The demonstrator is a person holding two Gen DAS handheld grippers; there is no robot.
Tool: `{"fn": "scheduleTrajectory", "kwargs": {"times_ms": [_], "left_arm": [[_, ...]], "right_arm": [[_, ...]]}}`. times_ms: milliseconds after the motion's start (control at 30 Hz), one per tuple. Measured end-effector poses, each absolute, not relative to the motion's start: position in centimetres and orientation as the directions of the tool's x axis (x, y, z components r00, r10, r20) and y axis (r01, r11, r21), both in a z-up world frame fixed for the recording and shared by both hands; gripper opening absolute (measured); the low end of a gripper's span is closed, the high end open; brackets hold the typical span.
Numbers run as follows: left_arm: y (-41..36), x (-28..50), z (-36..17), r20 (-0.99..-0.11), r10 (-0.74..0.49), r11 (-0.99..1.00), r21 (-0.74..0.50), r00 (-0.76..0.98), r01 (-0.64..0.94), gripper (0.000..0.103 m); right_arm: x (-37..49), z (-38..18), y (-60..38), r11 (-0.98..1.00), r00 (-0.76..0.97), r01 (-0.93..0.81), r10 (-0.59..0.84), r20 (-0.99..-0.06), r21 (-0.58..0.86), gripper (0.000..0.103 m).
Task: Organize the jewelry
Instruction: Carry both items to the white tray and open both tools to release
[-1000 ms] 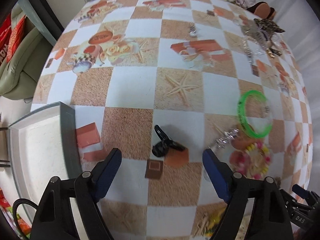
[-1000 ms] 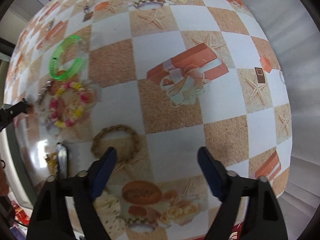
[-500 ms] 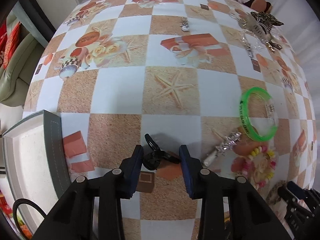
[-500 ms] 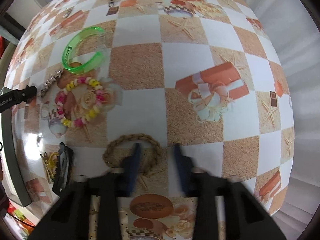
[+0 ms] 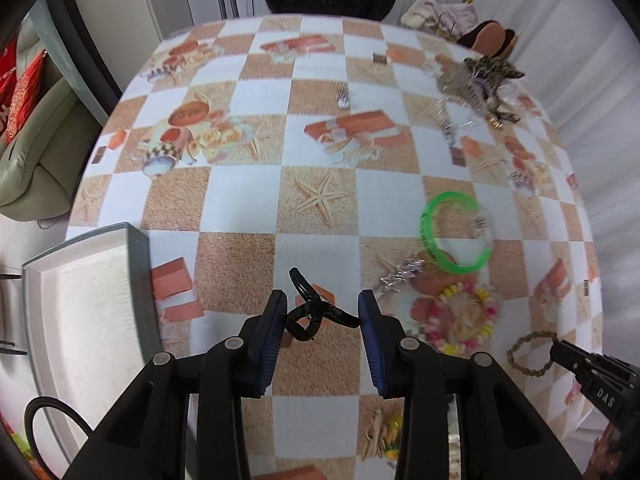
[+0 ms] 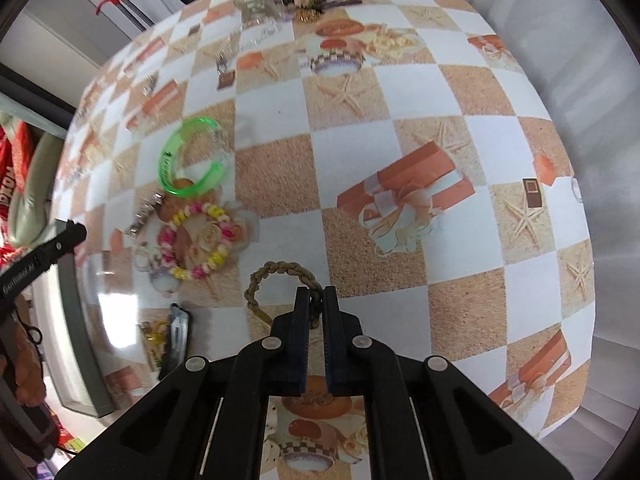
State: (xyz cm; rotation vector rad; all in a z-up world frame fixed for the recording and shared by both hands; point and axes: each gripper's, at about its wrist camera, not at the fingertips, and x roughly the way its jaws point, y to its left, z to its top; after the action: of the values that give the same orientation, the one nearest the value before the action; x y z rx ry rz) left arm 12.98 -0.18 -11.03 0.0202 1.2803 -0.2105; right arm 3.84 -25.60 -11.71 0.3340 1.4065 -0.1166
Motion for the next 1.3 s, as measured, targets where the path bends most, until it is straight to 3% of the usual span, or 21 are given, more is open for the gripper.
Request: {"fn": "scheduleTrajectory", "kwargs": {"times_ms": [333,600,1000,1300], "left_arm": [[4.2,8.0,-6.1,-0.927,-0.154,0.986,-0.124,0.341,0.108,0.042],[10.4,3.7,-5.0,-0.927,-0.126,0.992,-0.108,0.353,0.069,0.042],[21.6,-1.1,-9.0,-0.963,-0.065,0.998,-0.057,0.263,0.036,0.042],[25.0,-2.6,-14.0,-0.983,-0.033,0.998,-0.023,0.178,0.058,0.042]], "right_arm": [[2.2,-7.9,-23.6,0.949,0.247,0.203,0.188,-0.951,0.240,0.006],[0.7,-4.9,-16.4,0.946,0.277,0.082,0.282,-0.919,0.315,0.006],[-0.8,-6.6,0.3,0.916,0.154,-0.097,0.400,-0.903,0.389,0.006],[-1.0,-11.6,8.0,0.926,0.031,-0.178,0.344,-0.938,0.334,0.006]]}}
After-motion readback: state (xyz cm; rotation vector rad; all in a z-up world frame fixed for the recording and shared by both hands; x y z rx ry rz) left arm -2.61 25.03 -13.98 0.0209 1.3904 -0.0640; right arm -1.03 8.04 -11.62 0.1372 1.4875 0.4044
